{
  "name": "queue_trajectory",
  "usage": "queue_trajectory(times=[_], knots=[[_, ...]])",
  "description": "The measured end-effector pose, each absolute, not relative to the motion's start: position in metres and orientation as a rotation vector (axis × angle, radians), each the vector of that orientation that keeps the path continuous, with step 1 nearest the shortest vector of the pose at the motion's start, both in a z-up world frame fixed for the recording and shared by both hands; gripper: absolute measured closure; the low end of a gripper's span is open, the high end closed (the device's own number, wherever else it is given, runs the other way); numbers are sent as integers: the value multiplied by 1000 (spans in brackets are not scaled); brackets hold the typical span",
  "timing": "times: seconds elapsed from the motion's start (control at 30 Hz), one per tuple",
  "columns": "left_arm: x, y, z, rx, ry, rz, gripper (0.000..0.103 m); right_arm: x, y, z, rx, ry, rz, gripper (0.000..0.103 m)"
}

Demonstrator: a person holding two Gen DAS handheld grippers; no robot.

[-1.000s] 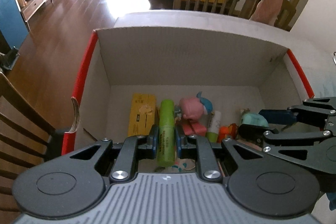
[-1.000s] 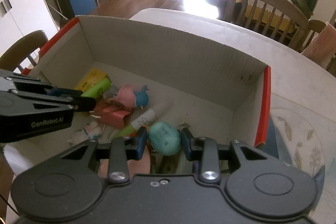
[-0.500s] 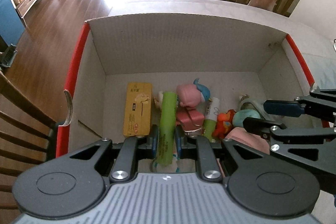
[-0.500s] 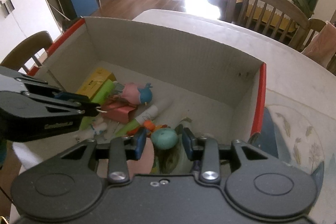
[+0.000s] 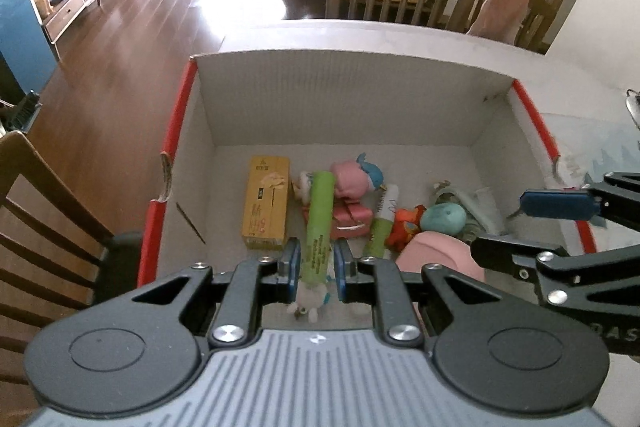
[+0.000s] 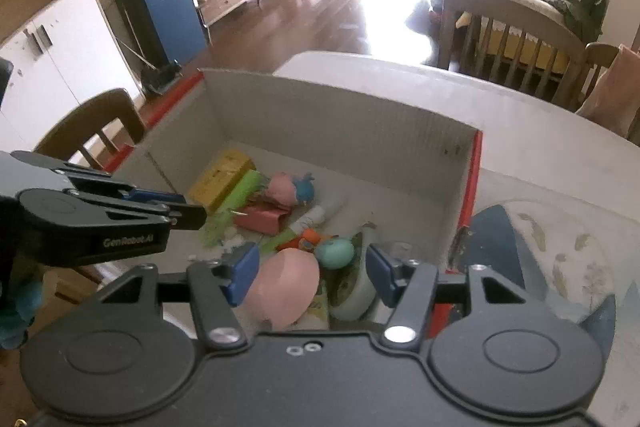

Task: Organize rigid objects
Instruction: 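Open the left tool to drop the marker while the right tool releases the eraser, then withdraw both tools up and away from the filled box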

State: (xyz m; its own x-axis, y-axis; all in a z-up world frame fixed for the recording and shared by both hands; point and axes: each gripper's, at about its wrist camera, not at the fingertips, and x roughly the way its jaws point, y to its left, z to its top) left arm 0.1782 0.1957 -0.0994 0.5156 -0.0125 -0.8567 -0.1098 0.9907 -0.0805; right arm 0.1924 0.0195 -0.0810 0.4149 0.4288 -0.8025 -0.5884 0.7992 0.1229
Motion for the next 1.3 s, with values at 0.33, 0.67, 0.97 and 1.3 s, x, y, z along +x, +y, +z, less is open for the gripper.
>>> queue_trajectory(times=[0.33,0.67,0.97,1.3], knots=[[143,191,-61,-169,912,34,86,164,-7,-42,-135,848,689,32],[114,181,-35,-186,847,19,79,135,-32,-17,-57,763,738,19],[88,176,-21,-167,773,45,34,110,-43,-8,-29,698,746,14],[70,168,-15,-166,738,57,28,94,-57,-6,-3,638,751,4]])
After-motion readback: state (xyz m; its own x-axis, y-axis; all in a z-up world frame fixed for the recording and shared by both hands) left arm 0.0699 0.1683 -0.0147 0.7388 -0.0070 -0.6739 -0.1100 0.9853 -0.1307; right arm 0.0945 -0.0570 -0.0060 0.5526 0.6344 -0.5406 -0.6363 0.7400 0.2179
